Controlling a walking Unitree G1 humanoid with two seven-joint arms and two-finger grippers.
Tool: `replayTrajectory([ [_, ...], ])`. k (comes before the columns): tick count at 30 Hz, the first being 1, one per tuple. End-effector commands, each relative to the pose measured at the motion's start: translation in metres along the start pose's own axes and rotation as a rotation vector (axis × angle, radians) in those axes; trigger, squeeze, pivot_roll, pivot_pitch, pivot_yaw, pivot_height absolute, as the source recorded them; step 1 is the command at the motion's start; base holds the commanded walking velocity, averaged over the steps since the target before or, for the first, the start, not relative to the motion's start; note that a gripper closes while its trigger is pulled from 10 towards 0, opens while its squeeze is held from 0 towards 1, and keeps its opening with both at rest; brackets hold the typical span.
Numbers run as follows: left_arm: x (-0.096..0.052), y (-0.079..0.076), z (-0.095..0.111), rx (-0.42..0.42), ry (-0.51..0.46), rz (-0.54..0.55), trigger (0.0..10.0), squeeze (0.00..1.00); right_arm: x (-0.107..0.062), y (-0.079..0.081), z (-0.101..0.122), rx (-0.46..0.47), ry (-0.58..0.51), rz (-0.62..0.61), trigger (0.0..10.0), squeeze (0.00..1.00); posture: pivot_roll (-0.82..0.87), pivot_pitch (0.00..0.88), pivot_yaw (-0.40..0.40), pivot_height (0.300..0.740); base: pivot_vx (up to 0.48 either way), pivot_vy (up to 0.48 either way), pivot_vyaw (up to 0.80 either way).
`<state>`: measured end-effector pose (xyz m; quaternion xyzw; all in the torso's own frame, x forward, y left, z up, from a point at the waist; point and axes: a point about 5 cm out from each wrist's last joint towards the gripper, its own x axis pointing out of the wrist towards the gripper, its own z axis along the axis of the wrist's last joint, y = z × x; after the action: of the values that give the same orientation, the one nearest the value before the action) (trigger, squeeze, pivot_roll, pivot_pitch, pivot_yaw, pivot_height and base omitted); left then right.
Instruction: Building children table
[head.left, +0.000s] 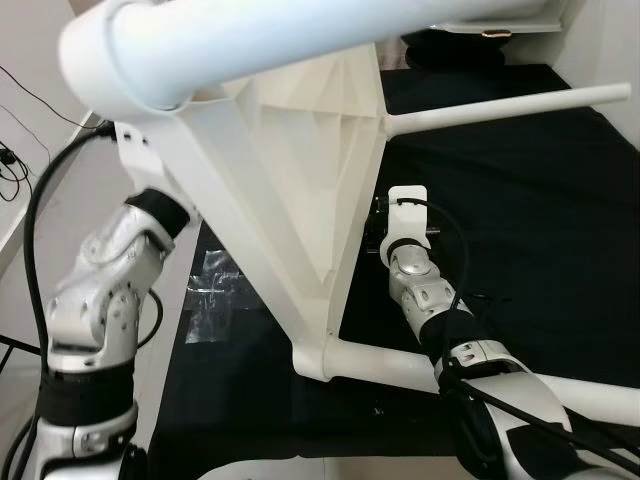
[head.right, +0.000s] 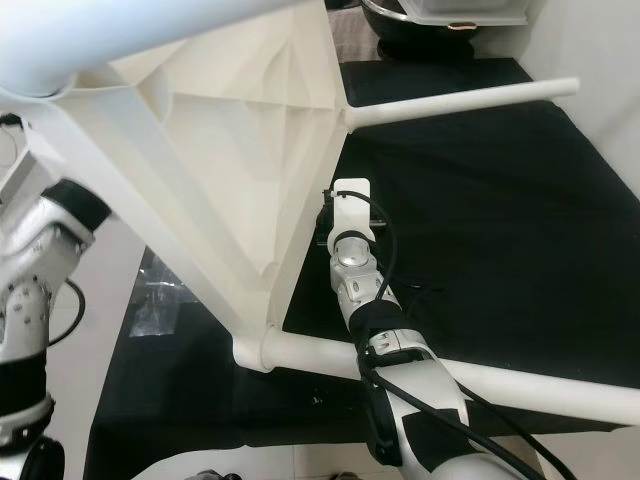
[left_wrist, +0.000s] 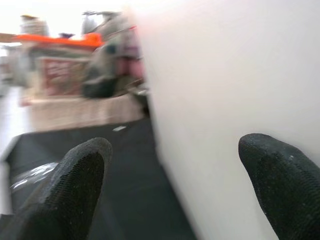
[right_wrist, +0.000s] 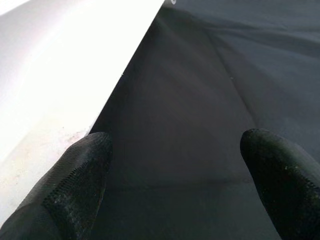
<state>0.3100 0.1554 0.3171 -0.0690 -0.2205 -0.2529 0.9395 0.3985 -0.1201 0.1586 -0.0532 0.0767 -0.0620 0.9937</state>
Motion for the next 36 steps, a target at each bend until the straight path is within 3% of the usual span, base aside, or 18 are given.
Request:
replayTrajectory([
  [1,0.009,-0.013,0.01,-0.025,-0.049,-0.101,10.0,0.0,-0.002,0.011,-0.003,0.005,0.028,0.035,10.0,0.0,0.13,0.138,-0.017,0.74,0.0,0.0,0.0],
  [4,0.03,-0.037,0.011,-0.05,-0.07,-0.237,10.0,0.0,-0.002,0.01,-0.006,0.022,0.043,0.031,10.0,0.0,0.11,0.13,-0.01,0.74,0.0,0.0,0.0],
  [12,0.052,-0.064,0.005,-0.104,-0.068,-0.36,10.0,0.0,-0.001,0.009,-0.003,0.045,0.047,0.033,10.0,0.0,0.1,0.127,-0.003,0.74,0.0,0.0,0.0],
  [24,0.031,-0.05,-0.006,-0.149,-0.04,-0.261,10.0,0.0,0.002,0.015,0.013,0.075,0.016,0.068,10.0,0.0,0.12,0.164,-0.012,0.74,0.0,0.0,0.0],
  [28,0.025,-0.051,-0.004,-0.156,-0.05,-0.237,10.0,0.0,-0.002,0.039,0.022,0.137,0.0,0.184,10.0,0.0,0.14,0.18,-0.023,0.74,0.0,0.0,0.0],
  [31,0.024,-0.052,-0.004,-0.157,-0.052,-0.235,10.0,0.0,-0.004,0.048,0.026,0.162,-0.01,0.225,10.0,0.0,0.14,0.18,-0.023,0.74,0.0,0.0,0.0],
  [35,0.021,-0.057,0.001,-0.159,-0.065,-0.236,10.0,0.0,-0.025,0.1,0.044,0.226,-0.08,0.491,10.0,0.0,0.15,0.19,-0.027,0.74,0.0,0.0,0.0],
  [36,0.021,-0.057,0.001,-0.159,-0.065,-0.236,10.0,0.0,-0.025,0.1,0.044,0.226,-0.08,0.491,10.0,0.0,0.15,0.19,-0.027,0.74,0.0,0.0,0.0],
])
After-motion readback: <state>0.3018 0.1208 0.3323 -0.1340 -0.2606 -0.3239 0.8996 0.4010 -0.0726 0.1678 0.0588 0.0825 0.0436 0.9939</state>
